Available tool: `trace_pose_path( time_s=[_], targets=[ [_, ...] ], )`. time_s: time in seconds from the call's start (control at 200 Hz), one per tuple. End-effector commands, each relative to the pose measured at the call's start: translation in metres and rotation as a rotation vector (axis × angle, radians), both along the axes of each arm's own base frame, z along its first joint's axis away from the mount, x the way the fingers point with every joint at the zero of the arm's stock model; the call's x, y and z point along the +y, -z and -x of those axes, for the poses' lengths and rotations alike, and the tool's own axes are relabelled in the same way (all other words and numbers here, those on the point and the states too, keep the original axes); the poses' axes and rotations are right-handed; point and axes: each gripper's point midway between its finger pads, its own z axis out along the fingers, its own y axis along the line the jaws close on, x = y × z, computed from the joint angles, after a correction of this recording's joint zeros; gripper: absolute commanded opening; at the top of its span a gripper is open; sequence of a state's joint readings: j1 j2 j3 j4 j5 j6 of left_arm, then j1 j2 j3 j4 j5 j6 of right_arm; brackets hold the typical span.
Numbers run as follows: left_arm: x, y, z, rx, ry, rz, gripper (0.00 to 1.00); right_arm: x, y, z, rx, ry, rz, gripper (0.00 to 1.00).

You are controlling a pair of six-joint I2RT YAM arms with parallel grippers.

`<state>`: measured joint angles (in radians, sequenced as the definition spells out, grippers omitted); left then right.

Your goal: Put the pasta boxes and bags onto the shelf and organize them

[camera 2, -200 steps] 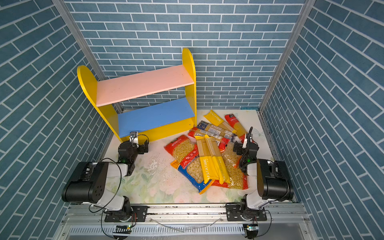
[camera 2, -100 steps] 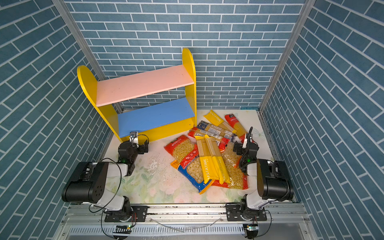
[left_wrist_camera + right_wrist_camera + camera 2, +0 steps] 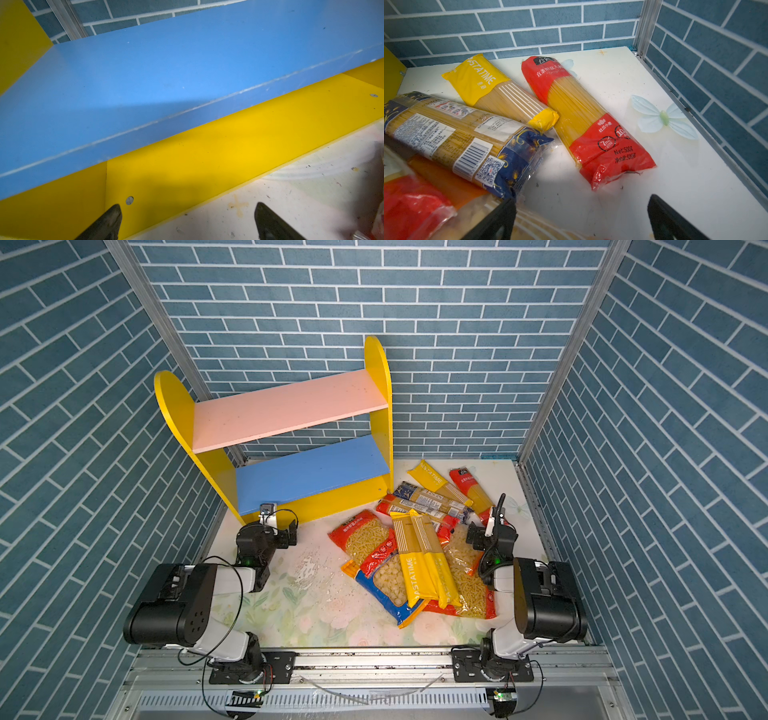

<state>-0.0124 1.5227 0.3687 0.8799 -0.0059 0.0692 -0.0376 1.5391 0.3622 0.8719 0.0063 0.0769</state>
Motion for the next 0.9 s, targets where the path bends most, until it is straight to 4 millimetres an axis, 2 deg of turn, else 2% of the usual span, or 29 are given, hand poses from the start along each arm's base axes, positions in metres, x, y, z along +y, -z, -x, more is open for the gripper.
trace_pose_path(
  time_s=[0.0, 0.27, 0.345, 0.57, 0.695, 0.745, 0.84, 0.875, 0.895],
  targets=[
    [0.000, -0.001, -0.004, 0.000, 0.004, -0.001, 1.00, -0.001, -0.009, -0.008, -0.019, -0.016, 0.034, 0.99],
    [0.008, -0.002, -0.001, -0.014, -0.047, -0.005, 1.00, -0.004, -0.009, -0.009, -0.018, -0.015, 0.022, 0.99],
    [0.007, -0.012, 0.004, -0.045, -0.071, -0.032, 1.00, -0.005, -0.013, -0.007, -0.032, 0.001, 0.035, 0.99],
    [-0.002, -0.048, 0.027, -0.106, -0.137, -0.135, 1.00, -0.014, -0.052, 0.005, 0.011, 0.116, 0.047, 0.99],
    [0.014, -0.066, 0.050, -0.092, -0.250, -0.084, 1.00, -0.016, -0.069, 0.019, 0.117, 0.277, 0.049, 0.99],
    [0.021, -0.070, 0.061, -0.069, -0.305, -0.045, 1.00, -0.011, -0.075, 0.027, 0.192, 0.310, 0.025, 0.99],
    [0.030, -0.078, 0.083, -0.026, -0.377, 0.036, 1.00, 0.012, -0.080, 0.034, 0.283, 0.261, -0.146, 0.99],
    [0.033, -0.082, 0.092, -0.011, -0.409, 0.076, 1.00, 0.019, -0.077, 0.039, 0.320, 0.273, -0.253, 0.99],
    [0.034, -0.084, 0.097, -0.008, -0.424, 0.104, 1.00, 0.031, -0.076, 0.038, 0.335, 0.222, -0.333, 0.99]
  ],
)
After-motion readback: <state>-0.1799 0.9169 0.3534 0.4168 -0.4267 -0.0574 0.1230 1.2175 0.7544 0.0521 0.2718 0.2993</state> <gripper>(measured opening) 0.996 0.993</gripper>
